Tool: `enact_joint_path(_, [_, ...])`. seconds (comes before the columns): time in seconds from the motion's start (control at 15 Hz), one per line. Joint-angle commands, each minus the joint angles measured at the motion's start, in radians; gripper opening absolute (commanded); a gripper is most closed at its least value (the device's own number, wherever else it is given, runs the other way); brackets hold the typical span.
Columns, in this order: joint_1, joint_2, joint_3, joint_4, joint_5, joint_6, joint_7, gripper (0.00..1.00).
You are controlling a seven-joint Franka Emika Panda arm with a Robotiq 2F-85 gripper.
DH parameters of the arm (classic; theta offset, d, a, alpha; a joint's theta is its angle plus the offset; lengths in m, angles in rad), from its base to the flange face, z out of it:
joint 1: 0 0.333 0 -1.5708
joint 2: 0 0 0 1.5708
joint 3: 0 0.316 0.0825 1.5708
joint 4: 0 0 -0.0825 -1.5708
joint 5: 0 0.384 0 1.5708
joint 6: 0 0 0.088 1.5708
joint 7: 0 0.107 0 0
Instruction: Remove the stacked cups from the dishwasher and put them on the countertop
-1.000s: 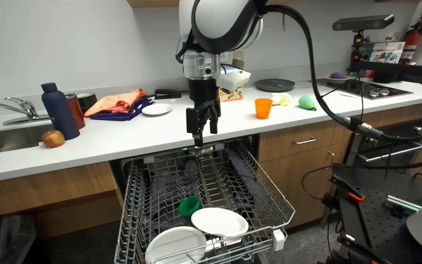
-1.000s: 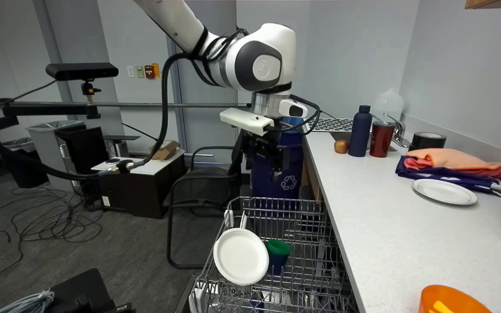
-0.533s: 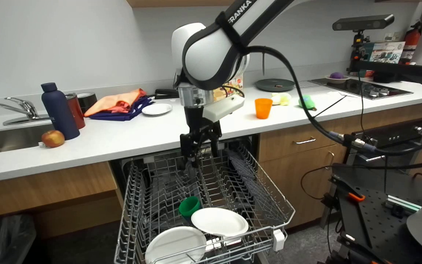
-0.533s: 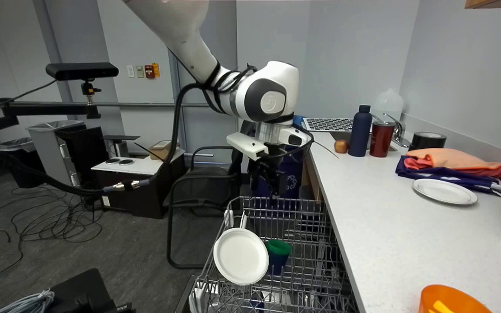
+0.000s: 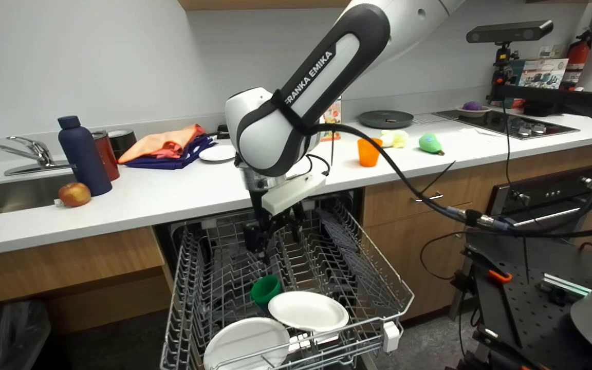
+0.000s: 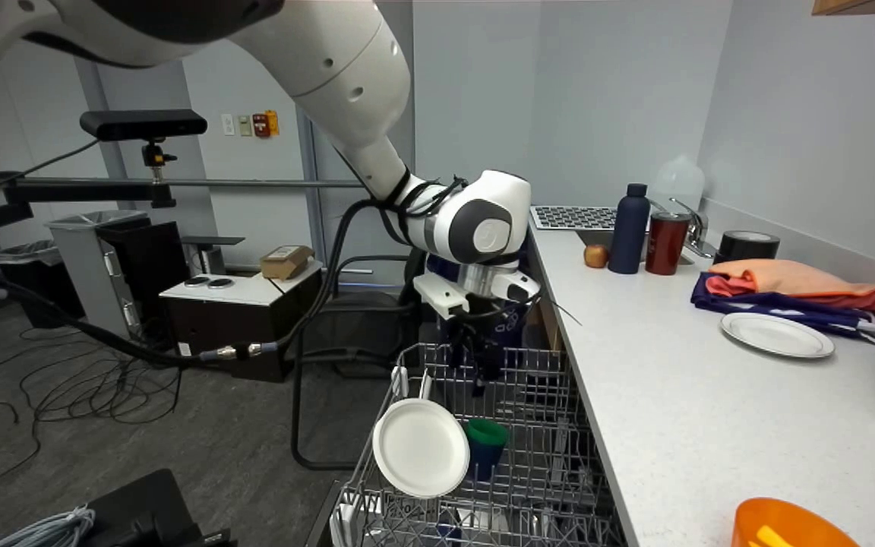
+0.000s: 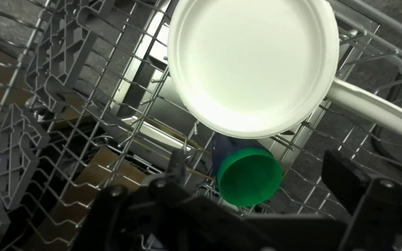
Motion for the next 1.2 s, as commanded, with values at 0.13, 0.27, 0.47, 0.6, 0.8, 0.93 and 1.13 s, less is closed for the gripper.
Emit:
enact_joint_path(0.13, [0.039, 0.119, -0.054, 0.102, -0.032, -0.002, 0.103, 1.00])
enact_joint_path(0.27, [0.046, 0.152, -0.066, 0.132, -0.039, 0.002, 0.116, 1.00])
enact_joint_path(0.47, [0.060, 0.199, -0.084, 0.182, -0.056, 0.008, 0.144, 1.00])
enact_joint_path(0.6, [0.071, 0.229, -0.097, 0.221, -0.073, 0.008, 0.157, 1.00])
enact_joint_path(0.8, [0.069, 0.279, -0.093, 0.277, -0.066, 0.003, 0.161, 1.00])
enact_joint_path(0.93, [0.069, 0.306, -0.090, 0.309, -0.064, -0.007, 0.156, 1.00])
enact_joint_path(1.13, [0.060, 0.284, -0.079, 0.271, -0.048, -0.001, 0.136, 1.00])
